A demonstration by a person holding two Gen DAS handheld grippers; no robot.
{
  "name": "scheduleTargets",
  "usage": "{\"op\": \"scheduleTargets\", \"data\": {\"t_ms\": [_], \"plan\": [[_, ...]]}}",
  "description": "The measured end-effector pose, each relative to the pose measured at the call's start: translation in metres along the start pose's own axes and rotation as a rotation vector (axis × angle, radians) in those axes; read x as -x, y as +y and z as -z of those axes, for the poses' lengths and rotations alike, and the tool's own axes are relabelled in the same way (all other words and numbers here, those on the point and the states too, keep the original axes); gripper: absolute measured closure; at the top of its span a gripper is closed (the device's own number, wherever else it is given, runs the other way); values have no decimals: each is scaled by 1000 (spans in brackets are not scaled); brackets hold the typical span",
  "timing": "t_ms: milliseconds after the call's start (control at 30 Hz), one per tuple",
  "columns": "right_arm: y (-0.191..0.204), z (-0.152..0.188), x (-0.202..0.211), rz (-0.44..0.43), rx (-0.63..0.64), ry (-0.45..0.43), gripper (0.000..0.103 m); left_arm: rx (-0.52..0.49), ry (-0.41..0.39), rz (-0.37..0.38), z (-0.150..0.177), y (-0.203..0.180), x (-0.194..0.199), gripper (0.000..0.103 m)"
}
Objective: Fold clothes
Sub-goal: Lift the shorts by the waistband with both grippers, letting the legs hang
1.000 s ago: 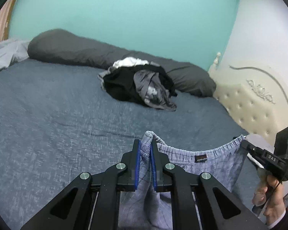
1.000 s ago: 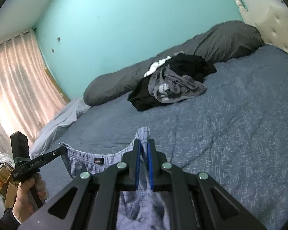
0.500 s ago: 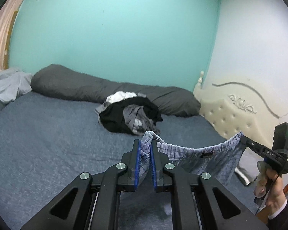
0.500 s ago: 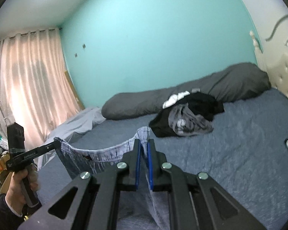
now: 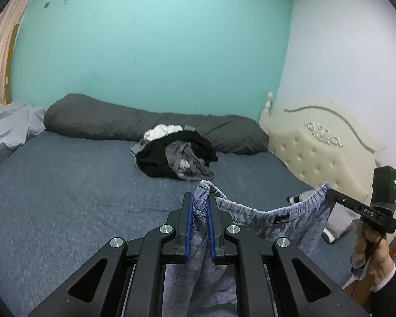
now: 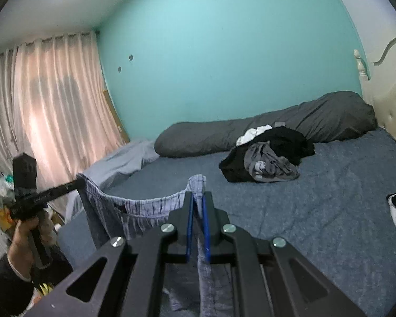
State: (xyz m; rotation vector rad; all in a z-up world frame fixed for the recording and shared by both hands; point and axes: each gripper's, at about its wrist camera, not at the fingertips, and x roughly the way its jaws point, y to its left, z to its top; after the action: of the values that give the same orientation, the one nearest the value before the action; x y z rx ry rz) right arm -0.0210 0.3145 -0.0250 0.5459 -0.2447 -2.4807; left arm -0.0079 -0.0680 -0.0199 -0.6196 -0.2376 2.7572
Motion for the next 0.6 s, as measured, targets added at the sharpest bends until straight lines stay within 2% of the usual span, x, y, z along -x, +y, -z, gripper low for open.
{"op": "scheduleTargets", "data": {"t_ms": [100, 233, 367, 500, 600], "plan": [[-10, 8, -11, 17, -11, 31, 96, 24, 46, 1, 10, 8, -18, 93], [-28, 20, -39, 34, -34, 88, 96, 43, 112, -21, 27, 24, -63, 93], [-61, 40, -92, 58, -69, 174, 96, 63, 173, -40, 45, 43, -113, 93], [-103, 67, -150, 64, -165, 255, 96, 82, 234, -60, 62, 61, -163, 93], [-123, 80, -178, 81, -188, 291, 96, 97, 279, -74, 75, 75, -200, 93]]}}
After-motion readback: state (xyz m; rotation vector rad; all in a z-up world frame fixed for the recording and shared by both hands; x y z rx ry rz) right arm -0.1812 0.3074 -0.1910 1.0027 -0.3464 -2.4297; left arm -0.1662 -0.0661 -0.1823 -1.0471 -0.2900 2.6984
